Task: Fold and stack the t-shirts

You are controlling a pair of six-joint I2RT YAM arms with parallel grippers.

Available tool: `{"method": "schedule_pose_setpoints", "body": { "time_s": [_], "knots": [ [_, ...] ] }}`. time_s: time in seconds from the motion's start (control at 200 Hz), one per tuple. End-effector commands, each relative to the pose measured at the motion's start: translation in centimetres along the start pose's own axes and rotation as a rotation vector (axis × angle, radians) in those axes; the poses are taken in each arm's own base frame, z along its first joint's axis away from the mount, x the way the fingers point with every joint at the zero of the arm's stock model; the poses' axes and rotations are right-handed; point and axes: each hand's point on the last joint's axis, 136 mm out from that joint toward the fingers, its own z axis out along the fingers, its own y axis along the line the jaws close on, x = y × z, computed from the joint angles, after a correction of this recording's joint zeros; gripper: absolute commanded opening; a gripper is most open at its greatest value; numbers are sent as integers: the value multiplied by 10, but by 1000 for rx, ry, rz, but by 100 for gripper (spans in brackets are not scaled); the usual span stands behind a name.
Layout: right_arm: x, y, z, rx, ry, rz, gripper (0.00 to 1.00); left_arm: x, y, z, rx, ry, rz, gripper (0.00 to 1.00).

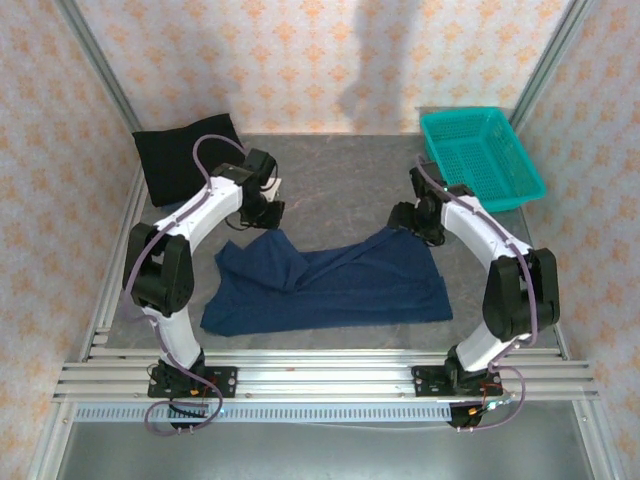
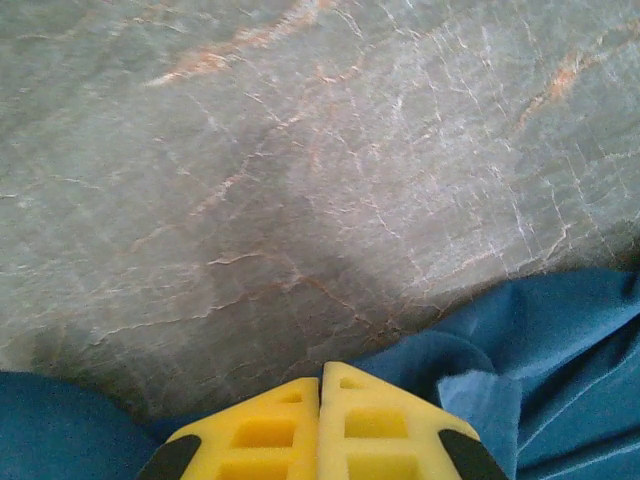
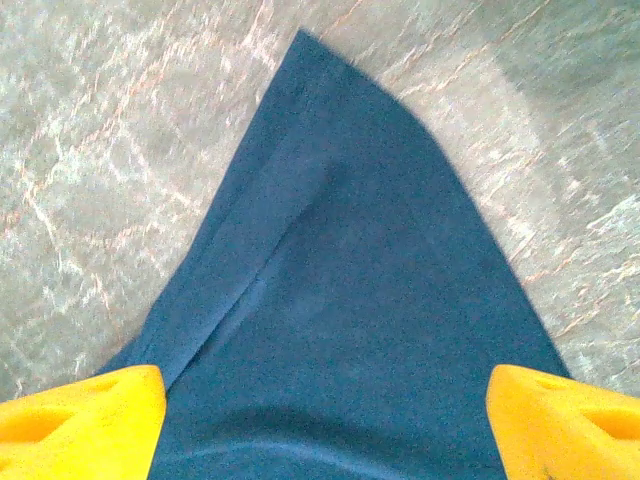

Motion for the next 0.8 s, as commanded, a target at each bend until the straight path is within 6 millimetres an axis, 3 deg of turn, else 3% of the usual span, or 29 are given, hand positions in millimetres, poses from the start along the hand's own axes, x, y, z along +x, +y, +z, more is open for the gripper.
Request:
{"method": "schedule_pose_setpoints", "body": {
  "time_s": [0.0,0.16,0.32,0.585,0.796],
  "knots": [
    [-16,-11,2,68,-12,44,84,-14,8,-35,-27,-88,-27,0],
    [-33,-15,20,144,-11,41,81,-18,19,-47,-70,-130,-44,0],
    [-51,-5,39,149,-4,50,73,-25,44,-64,-125,-206,-136,0],
    [-63,-1,74,186,22,90,64,-53,77,-106,-225,-378,-260,0],
    [-72,1,90,203,4,98,60,-78,95,-119,-292,-424,-296,0]
  ]
}}
